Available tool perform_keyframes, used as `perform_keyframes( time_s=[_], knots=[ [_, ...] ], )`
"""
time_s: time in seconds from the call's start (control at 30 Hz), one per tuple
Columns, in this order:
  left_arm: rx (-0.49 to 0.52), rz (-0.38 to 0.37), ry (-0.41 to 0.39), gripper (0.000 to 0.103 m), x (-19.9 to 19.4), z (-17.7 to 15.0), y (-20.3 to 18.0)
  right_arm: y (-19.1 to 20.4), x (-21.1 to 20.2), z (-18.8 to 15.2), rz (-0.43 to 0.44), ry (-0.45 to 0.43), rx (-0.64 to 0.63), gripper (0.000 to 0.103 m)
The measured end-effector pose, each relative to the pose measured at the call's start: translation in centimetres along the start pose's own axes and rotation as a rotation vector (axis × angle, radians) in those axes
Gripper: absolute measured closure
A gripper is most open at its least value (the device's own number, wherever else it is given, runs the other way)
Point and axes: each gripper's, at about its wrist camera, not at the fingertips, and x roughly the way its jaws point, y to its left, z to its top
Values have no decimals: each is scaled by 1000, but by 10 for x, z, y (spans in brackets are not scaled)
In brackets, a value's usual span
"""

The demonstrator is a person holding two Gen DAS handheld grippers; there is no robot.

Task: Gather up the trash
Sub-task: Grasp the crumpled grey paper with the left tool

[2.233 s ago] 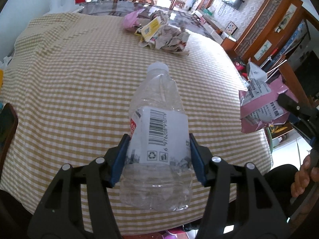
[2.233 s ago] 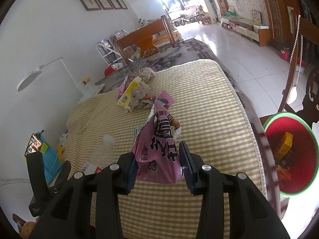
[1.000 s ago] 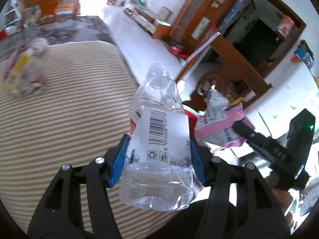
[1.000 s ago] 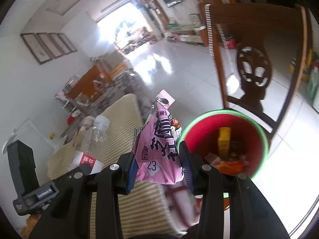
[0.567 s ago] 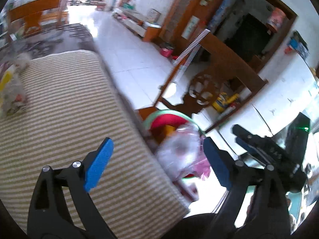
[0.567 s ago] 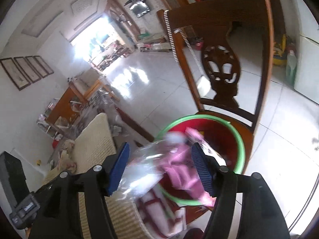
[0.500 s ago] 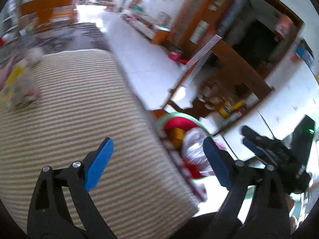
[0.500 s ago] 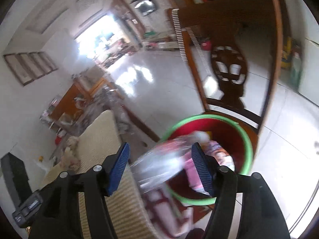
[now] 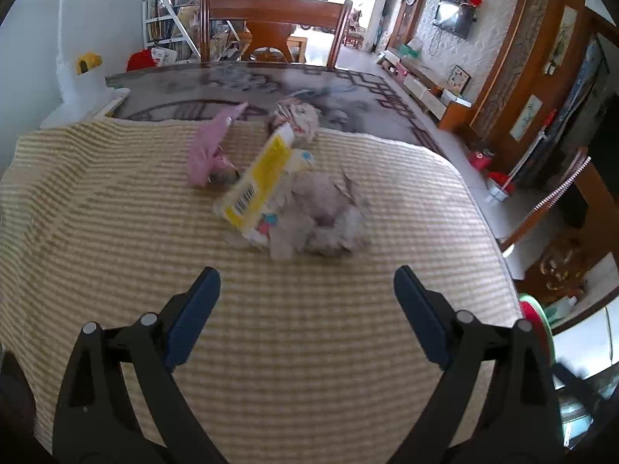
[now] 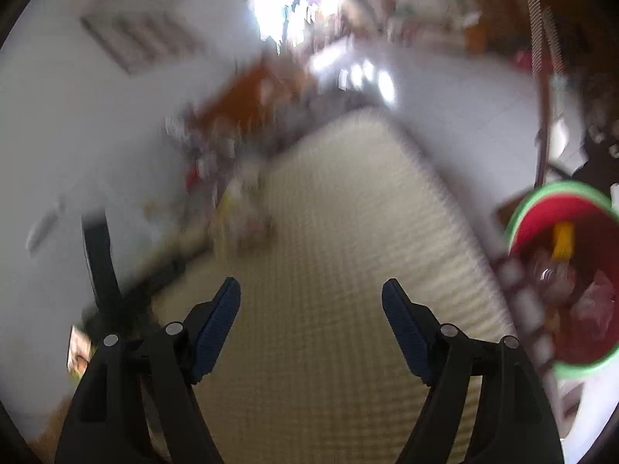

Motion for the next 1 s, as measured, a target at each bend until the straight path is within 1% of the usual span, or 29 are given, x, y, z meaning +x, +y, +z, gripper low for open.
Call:
perform_keyframes(
  time_s=[0.07,0.1,0.17,0.23,0.3,0.37,0.4,0.43,0.47,0.57,0.73,0.8,0.9,1.0],
  knots=[
    [18,10,-7,14,8,9,-4,3,2,-1,-42,4,-34,29],
    [28,19,-5,14,14,15,-6,3,3,-2,-37,10,-32,29],
    [36,13,6,14,24,24,-14,0,5,-3,-35,17,-18,29],
    [40,-6,59,14,42,28,-17,-1,7,-2,-28,22,-14,29],
    [44,25,107,18,60,29,-18,-2,7,-2,-29,27,-18,29],
    [60,57,139,40,73,27,-18,-3,8,-2,-33,30,-26,29],
    [64,54,151,44,76,26,-17,-4,8,-2,-37,31,-30,29],
    [58,41,152,52,76,26,-16,-3,10,-2,-43,33,-35,29],
    [44,25,148,62,73,24,-13,-2,11,-2,-48,37,-39,29],
    [37,22,127,67,56,20,-7,-2,16,-4,-53,55,-42,29],
    [103,-24,42,68,6,1,2,2,22,-8,-84,73,-73,29],
    [110,-44,21,68,-14,-14,13,4,24,-9,-100,81,-84,29],
    [86,-67,24,67,-36,-41,35,7,28,-12,-127,93,-117,29],
    [41,-69,55,67,-45,-66,64,14,38,-17,-159,121,-161,29]
  ],
)
